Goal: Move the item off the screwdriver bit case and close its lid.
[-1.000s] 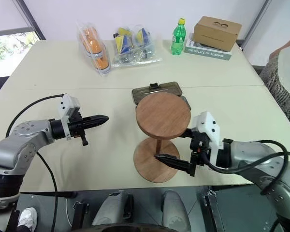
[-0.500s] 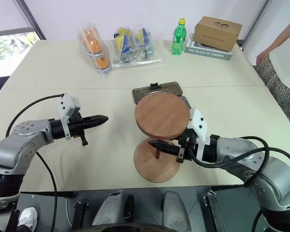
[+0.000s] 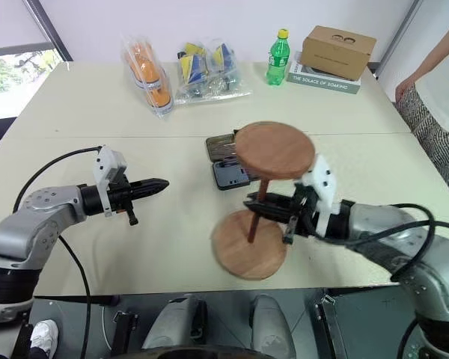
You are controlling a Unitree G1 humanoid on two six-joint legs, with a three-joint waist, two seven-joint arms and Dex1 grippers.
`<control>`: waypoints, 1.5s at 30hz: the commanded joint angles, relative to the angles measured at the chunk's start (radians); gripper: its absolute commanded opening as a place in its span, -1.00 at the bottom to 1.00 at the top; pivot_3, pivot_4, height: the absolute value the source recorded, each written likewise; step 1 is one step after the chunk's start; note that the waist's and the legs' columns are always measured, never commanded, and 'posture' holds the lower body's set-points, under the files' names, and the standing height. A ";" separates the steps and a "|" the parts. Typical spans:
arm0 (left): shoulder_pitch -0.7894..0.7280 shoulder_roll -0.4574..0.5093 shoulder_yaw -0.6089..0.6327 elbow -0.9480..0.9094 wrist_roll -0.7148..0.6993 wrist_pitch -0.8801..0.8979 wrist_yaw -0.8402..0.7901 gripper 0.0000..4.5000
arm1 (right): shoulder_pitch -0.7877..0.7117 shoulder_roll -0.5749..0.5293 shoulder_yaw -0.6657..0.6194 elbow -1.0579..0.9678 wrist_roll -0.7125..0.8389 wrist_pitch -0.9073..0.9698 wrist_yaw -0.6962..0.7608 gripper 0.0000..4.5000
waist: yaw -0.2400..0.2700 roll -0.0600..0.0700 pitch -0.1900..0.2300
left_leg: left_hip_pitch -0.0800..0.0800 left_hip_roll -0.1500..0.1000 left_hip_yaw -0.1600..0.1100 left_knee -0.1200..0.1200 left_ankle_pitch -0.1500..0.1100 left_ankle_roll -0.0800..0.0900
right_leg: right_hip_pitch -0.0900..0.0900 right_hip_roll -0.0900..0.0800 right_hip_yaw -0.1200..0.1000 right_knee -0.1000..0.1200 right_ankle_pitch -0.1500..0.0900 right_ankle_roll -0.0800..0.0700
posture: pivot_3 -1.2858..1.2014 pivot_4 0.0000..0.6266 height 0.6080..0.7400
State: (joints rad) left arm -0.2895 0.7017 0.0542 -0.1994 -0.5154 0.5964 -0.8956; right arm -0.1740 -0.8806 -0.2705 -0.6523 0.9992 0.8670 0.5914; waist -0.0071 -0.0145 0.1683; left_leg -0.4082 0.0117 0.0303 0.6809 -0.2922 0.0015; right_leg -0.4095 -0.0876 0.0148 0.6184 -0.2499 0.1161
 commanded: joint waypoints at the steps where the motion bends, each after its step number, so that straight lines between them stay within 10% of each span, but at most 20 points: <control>1: -0.027 -0.010 -0.003 -0.001 0.009 -0.034 -0.011 -1.00 | -0.087 -0.061 -0.142 0.082 -0.010 -0.017 -0.023 -0.98 | -0.001 0.000 0.000 | 0.000 0.000 0.000 0.000 0.000 0.000 | 0.000 0.000 0.000 0.000 0.000 0.000 | 0.03 -0.52 1.00; 15: -0.028 -0.052 -0.029 0.002 0.036 -0.054 -0.003 -1.00 | -0.359 0.088 0.009 0.608 -0.649 -0.281 -0.464 -0.98 | -0.004 0.001 0.000 | -0.001 0.000 0.001 0.000 0.000 0.000 | -0.002 0.002 0.001 0.002 0.001 0.002 | 0.03 -0.52 1.00; 45: -0.013 -0.077 -0.051 0.009 0.074 -0.084 -0.006 -1.00 | -0.377 0.390 -0.256 0.866 -0.756 -0.458 -0.830 -0.98 | -0.007 0.004 0.002 | 0.001 0.001 0.001 0.000 0.000 0.000 | -0.003 0.005 0.003 0.008 0.003 0.005 | 0.03 -0.52 1.00</control>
State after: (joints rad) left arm -0.2893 0.6227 -0.0004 -0.1704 -0.4442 0.5323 -0.8951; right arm -0.5625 -0.4965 -0.5015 0.1963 0.2465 0.3949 -0.2197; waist -0.0144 -0.0108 0.1702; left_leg -0.4076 0.0129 0.0314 0.6808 -0.2918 0.0015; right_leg -0.4124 -0.0823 0.0182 0.6260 -0.2470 0.1213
